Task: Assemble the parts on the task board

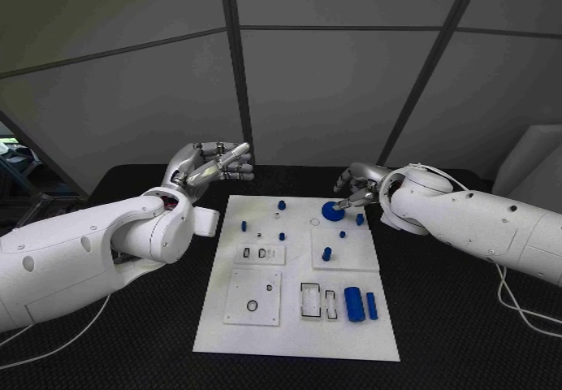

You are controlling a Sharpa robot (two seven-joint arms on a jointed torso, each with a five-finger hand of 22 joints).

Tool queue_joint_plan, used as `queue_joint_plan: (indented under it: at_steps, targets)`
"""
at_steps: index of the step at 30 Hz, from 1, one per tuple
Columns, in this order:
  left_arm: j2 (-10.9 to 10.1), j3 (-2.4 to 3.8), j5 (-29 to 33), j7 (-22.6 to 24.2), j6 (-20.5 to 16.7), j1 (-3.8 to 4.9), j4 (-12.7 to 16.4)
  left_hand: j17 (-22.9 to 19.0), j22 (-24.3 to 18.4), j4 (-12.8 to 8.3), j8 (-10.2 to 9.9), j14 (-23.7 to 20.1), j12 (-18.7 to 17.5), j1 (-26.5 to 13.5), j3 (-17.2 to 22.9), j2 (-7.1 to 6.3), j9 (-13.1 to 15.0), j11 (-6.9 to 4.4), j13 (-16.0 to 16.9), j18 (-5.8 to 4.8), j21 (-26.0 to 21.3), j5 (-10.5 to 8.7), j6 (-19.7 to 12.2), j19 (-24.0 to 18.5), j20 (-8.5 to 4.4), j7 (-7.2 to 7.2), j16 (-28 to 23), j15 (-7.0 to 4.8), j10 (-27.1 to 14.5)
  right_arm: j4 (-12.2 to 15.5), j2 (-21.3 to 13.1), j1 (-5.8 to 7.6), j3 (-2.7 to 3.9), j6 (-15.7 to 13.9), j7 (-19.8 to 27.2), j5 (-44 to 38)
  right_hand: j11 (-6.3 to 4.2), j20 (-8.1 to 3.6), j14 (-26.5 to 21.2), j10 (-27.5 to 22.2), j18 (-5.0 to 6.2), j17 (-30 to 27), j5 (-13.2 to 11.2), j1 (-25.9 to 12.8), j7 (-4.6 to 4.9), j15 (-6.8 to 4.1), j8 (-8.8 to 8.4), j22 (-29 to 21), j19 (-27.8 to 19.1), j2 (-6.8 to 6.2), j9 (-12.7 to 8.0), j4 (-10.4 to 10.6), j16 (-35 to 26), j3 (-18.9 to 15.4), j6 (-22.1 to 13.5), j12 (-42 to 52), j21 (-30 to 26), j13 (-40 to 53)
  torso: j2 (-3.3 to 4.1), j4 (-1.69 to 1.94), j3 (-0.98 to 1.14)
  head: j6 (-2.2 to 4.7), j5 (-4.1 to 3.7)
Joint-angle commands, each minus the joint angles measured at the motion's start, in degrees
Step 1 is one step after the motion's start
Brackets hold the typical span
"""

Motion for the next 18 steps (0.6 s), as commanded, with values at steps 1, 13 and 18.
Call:
queue_joint_plan:
  at_steps: [1, 13, 18]
  targets:
    - [0.1, 0.02, -0.2, 0.3, 0.8, 0.04, 0.0, 0.1, -0.1, 0.1, -0.3, -0.4, -0.3, 0.1, -0.3, 0.62, -0.1, -0.01, 0.0, 0.14, -0.4, -0.04, -0.5, -0.1, 0.41, 0.51, -0.3, 0.16, -0.2, -0.5, 0.4, -0.12, -0.04, 0.8, 0.4, -0.4, -0.13, -0.06, 4.6, 0.2, -1.09, 8.7, 0.4, 0.5, -0.06, 0.46, 0.41, 0.0, 0.4, 0.0, 0.0, 0.4, 0.2, 0.1, -0.4, 0.1, 0.3, 3.8, 0.0, -0.05, -0.01, -0.08, -0.04]
    - [0.1, 0.02, -0.2, 0.3, 0.8, 0.0, 0.0, 0.1, -0.1, 0.1, -0.3, -0.4, -0.3, 0.1, -0.3, 0.62, -0.1, -0.01, 0.0, 0.14, -0.4, -0.04, -0.5, -0.1, 0.41, 0.51, -0.3, 0.16, -0.2, -1.5, 1.0, -1.28, -0.16, 1.0, 0.6, -0.3, -0.4, -0.14, 4.5, 0.2, -1.08, 8.8, 0.8, 1.1, -0.41, 0.29, 2.53, 0.1, 0.3, 0.88, 0.3, 0.2, 0.2, 0.4, 1.6, 0.4, 0.4, 4.2, 0.01, -0.05, 0.01, -0.42, 0.28]
    - [0.1, 0.02, -0.2, 0.3, 0.8, -0.02, 0.0, 0.1, -0.1, 0.0, -0.4, -0.4, -0.4, 0.2, -0.4, 0.65, -0.1, -0.01, 0.0, 0.14, -0.4, -0.04, -0.5, -0.1, 0.41, 0.5, -0.3, 0.16, -0.2, -1.6, 1.1, -1.48, -0.18, 1.1, 0.7, -0.3, -0.43, -0.16, 4.6, 0.3, -1.09, 8.9, 0.9, 1.2, -0.44, 0.26, 2.75, 0.2, 0.3, 1.03, 0.4, 0.1, 0.2, 0.5, 1.8, 0.5, 0.5, 4.3, -0.03, -0.03, -0.02, -0.59, 0.16]
